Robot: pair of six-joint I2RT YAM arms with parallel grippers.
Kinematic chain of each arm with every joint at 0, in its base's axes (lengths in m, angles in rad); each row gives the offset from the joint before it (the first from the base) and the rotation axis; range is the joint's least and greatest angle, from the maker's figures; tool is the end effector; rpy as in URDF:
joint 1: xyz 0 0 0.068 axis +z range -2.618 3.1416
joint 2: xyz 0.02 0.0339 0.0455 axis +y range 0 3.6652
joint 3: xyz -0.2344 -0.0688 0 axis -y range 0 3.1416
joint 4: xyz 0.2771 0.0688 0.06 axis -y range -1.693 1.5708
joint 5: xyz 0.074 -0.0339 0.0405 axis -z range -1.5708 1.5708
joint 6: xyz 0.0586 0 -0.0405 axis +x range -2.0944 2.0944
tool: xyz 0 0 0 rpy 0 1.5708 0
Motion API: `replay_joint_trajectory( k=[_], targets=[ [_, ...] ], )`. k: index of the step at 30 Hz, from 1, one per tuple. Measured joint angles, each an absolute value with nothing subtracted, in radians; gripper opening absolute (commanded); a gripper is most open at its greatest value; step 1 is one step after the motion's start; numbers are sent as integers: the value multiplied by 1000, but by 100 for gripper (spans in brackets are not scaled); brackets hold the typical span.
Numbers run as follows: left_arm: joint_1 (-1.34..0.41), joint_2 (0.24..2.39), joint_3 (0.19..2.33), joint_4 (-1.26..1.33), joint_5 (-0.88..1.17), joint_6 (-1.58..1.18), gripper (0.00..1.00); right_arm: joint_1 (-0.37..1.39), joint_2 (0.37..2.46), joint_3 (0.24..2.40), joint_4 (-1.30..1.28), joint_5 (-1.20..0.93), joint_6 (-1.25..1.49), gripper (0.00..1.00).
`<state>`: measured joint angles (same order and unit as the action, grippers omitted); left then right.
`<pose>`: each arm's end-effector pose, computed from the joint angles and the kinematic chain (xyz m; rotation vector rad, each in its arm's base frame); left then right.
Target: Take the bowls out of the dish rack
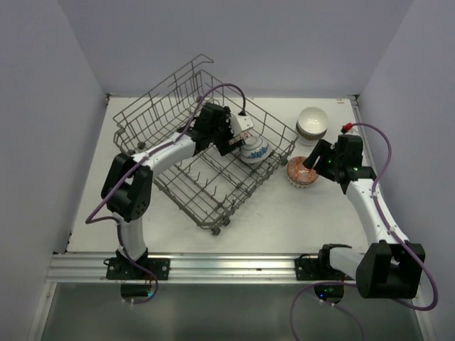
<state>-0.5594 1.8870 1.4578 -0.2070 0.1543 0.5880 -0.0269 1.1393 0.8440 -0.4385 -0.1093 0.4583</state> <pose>0.3986 -0.2602 0.1972 1.2666 1.8019 -0.1542 0.3028 -0.0018 0.2146 0.5033 2.2690 0.3453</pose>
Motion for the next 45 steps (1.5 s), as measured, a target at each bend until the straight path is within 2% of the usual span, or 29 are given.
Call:
replay_joint_trajectory(
  k=[7,10,12,13,15,16,17,23,30,32,33,36,37,40,45],
  targets=[
    [-569,1940,1458,-159,108,602,100,-27,1146,844,-438,-124,458,66],
    [-574,1948,1458,-144,96,607,95,-27,1146,844,-438,-124,457,66],
    [-575,1950,1458,-142,93,611,84,-27,1146,844,-438,-124,455,66],
    [-576,1950,1458,-143,92,614,73,-27,1146,844,-438,-124,455,66],
    [-579,1950,1462,-142,82,621,61,-27,1146,844,-438,-124,454,66],
    [-581,1950,1470,-144,71,624,50,-27,1146,844,-438,-124,454,66],
    [-583,1950,1473,-146,63,621,46,-27,1146,844,-438,-124,453,66],
    [-596,1946,1466,-130,-32,621,33,-27,1146,842,-437,-124,452,67],
    [-652,1925,1404,-138,-58,627,28,-27,1145,842,-437,-124,451,67],
    [-657,1911,1403,-136,-62,630,30,-27,1145,842,-437,-124,451,67],
    [-658,1902,1403,-135,-65,631,34,-27,1145,842,-437,-124,451,67],
    [-658,1880,1403,-131,-85,636,60,-27,1145,842,-437,-124,451,67],
    [-658,1875,1402,-127,-91,639,82,-27,1145,842,-437,-124,451,67],
    [-659,1863,1399,-122,-107,645,98,-27,1145,842,-436,-124,451,67],
    [-660,1834,1364,-119,-86,676,100,-27,1145,842,-436,-125,451,67]
  ],
)
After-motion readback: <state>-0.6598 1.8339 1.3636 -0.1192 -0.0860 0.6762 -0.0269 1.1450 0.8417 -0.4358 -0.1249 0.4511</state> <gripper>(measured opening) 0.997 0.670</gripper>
